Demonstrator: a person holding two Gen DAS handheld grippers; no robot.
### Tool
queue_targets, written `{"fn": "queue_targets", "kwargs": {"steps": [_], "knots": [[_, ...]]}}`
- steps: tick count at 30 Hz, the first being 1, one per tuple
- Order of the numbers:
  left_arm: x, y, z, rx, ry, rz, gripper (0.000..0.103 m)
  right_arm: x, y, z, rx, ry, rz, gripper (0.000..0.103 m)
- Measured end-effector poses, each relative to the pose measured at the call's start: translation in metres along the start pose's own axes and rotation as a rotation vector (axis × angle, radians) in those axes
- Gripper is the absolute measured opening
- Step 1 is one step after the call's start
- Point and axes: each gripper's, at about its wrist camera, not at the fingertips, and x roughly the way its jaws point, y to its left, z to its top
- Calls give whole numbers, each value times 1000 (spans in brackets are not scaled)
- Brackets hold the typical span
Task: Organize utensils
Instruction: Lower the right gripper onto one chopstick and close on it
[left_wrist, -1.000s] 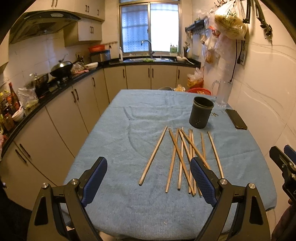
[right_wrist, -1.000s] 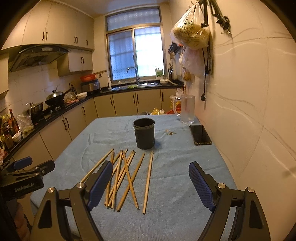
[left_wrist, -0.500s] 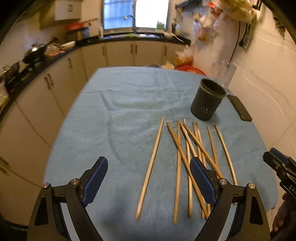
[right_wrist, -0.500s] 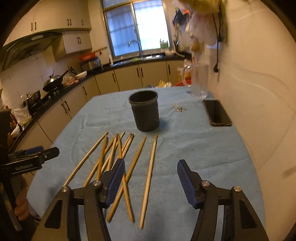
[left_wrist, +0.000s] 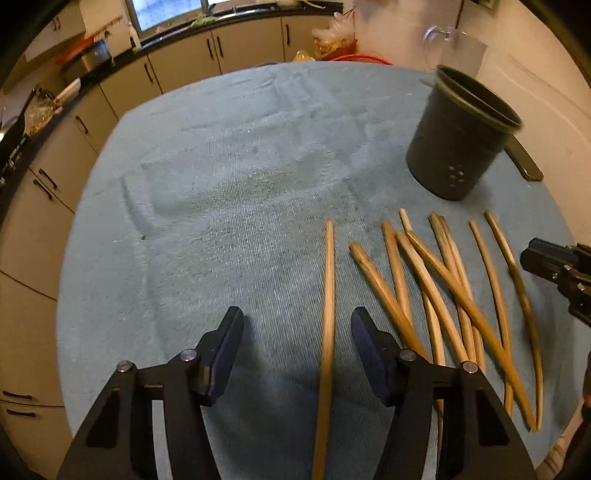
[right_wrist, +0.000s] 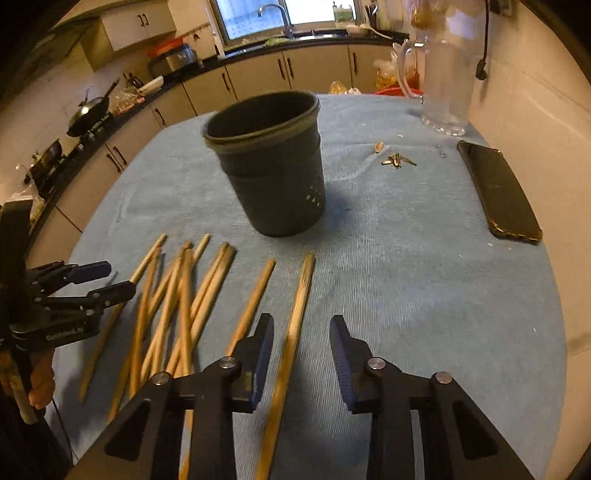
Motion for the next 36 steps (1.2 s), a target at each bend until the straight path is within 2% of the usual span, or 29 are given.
{"fn": "queue_targets", "kwargs": {"steps": [6,9,11,14,16,20,23,27,28,31,33,36], "knots": [[11,-11,15,52,34,-14,62,20,-1,11,19,47,13,29],[16,-14,26,45,64,-9,60,24,2,11,7,66,-31,29],[16,-13,33,43,71,-4,54,26,7,12,-15,70,-54,28],[15,-14,38,44,75,-4,37,28,12,14,-41,66,-93,22],[14,-18,41,52,85,-39,10,31,18,16,-73,63,-126,15],[19,-25,49,49,78,-22,6,28,21,15,-76,53,-111,9],[7,-19,37,-11,52,-40,6,13,10,14,-27,4,-34,8],[-47,-1,16,-121,-51,-83,6,-35,0,7,23,-118,28,8],[-69,3,12,-146,-103,-88,6,-49,-2,4,34,-151,32,8],[-128,5,-5,-190,-224,-73,6,-82,-7,-3,67,-225,52,8],[-160,1,-22,-214,-281,-73,6,-105,-8,-11,88,-285,87,8],[-199,-4,-42,-258,-349,-48,6,-128,-7,-22,99,-348,87,8]]}}
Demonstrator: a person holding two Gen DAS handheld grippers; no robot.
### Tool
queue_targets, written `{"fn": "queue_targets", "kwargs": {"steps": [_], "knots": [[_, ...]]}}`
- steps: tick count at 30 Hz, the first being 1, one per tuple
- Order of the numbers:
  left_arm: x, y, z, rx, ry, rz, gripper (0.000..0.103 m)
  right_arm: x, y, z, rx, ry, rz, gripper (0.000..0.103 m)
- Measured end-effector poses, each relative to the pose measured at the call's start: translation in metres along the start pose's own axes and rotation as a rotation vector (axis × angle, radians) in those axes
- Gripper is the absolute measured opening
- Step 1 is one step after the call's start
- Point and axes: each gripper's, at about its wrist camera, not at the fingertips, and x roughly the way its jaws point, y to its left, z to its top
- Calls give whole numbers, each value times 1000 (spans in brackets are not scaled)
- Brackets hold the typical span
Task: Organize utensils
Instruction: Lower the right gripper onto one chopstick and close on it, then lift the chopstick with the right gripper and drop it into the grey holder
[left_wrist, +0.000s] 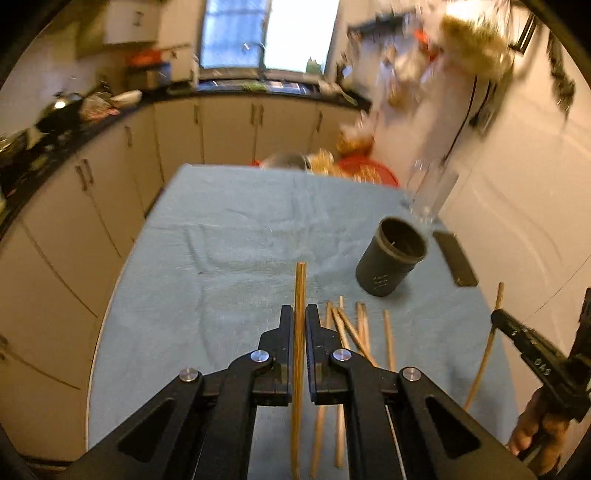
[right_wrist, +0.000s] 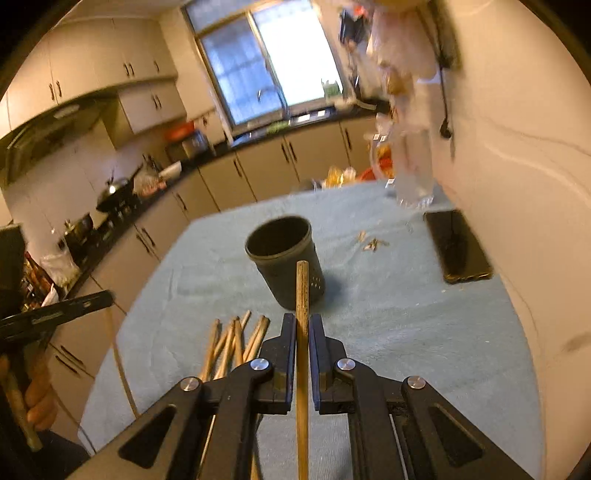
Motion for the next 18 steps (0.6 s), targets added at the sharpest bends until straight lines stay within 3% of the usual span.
{"fn": "queue_targets", "kwargs": {"steps": [6,18], "knots": [[-40,-4,-34,-18,-113,64,6,-47,9,-18,-9,-84,-10,8],[-68,-19,-57,-5,-156,63,6,-112,32,-29,-52,-190,24,8]]}}
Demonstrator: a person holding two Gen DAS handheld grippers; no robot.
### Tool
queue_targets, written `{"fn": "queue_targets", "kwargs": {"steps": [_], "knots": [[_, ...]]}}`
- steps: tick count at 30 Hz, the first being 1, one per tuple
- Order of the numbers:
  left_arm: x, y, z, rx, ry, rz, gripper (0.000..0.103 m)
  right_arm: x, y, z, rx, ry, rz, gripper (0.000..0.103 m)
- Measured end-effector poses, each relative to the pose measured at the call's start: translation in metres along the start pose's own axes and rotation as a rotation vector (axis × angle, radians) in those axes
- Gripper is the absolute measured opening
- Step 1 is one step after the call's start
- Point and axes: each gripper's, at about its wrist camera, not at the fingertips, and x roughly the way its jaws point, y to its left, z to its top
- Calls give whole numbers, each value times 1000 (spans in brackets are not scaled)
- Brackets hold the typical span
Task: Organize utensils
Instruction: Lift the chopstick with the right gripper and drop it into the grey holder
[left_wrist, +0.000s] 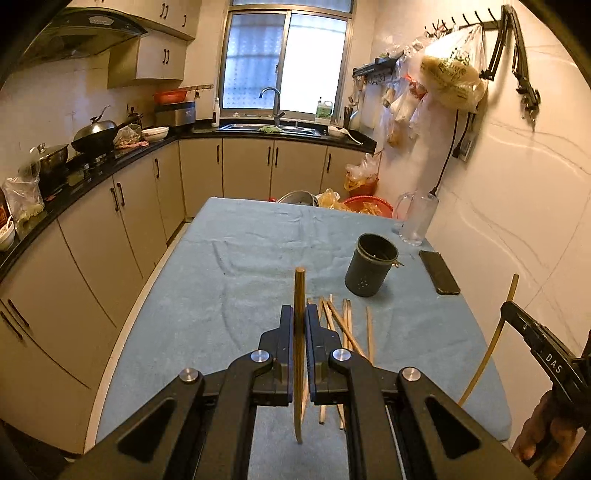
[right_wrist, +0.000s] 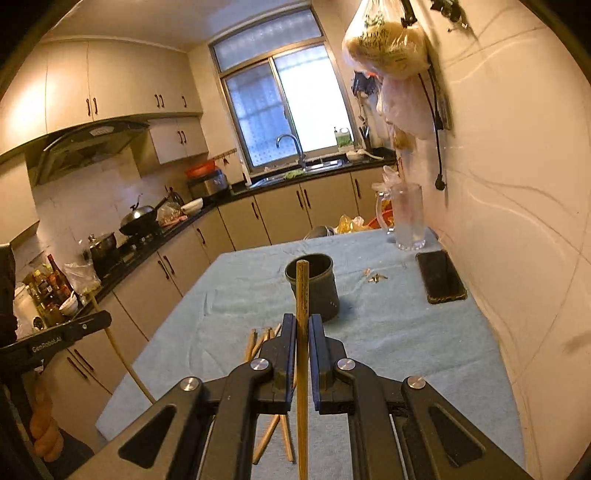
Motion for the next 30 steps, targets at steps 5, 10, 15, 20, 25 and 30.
{"fn": "queue_targets", "kwargs": {"steps": [5,10,15,20,25,30], "knots": [[-15,0,16,-27,-35,-42,6,-11,-3,8,8,-41,10,8],[-18,-8,42,-16,-82,-67,6,-7,-6,27,20,-76,24,8],[-8,-15,74,-8,-120,-111,6,7,-5,52,21,-115,31,8],[17,-23,108,1,-138,-145,6,25,-3,82,2,-177,21,8],[57,-37,143,5,-114,-167,6,51,-7,114,-6,-253,6,8],[94,-48,161,-14,-109,-186,6,85,-8,138,18,-288,4,8]]}}
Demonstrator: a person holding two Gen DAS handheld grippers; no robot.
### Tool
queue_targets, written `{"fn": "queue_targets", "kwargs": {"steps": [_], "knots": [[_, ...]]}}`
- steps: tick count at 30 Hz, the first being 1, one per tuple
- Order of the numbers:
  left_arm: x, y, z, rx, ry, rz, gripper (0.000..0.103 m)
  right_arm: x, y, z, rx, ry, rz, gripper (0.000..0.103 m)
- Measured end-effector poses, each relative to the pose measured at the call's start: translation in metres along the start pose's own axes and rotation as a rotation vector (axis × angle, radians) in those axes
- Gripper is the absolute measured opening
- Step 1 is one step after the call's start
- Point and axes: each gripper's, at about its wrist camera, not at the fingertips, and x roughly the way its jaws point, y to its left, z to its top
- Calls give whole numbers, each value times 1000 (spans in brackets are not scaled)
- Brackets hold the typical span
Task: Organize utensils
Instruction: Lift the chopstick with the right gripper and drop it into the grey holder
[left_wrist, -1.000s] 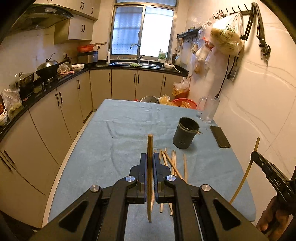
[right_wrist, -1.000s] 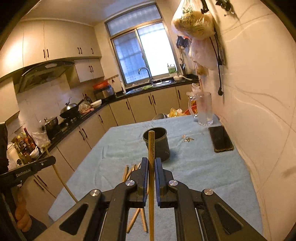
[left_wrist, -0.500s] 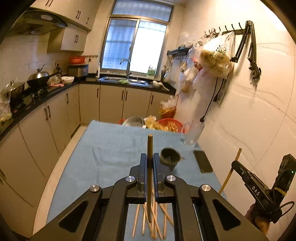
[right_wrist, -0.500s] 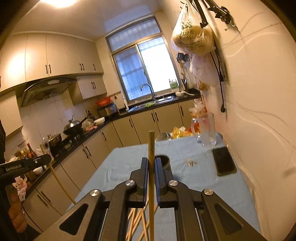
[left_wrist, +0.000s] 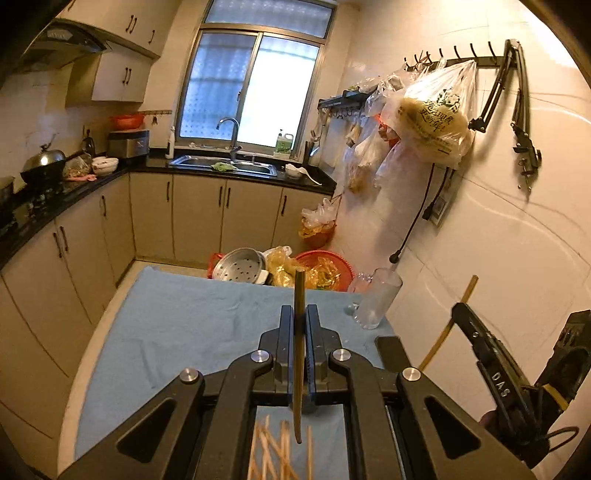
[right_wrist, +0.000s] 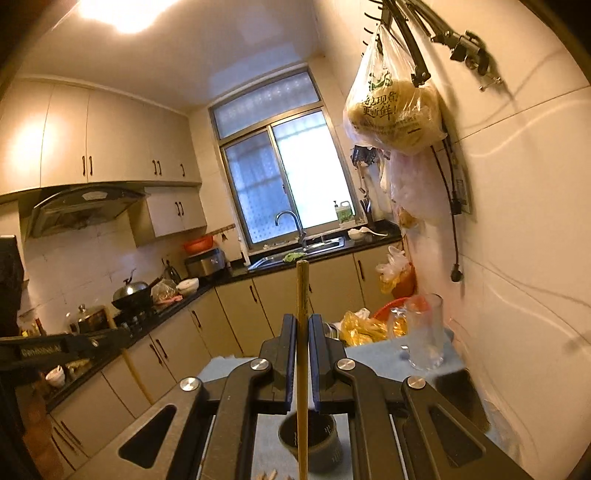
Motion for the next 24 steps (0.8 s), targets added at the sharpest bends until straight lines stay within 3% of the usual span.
{"fn": "queue_targets", "kwargs": {"steps": [14,24], "knots": [[56,-12,28,-24,-99,33,6,83,-11,4,30,-23,-49,8],[99,-24,-3,12,-21,27,6,110,-38,-28,97,39,-76,8]]}}
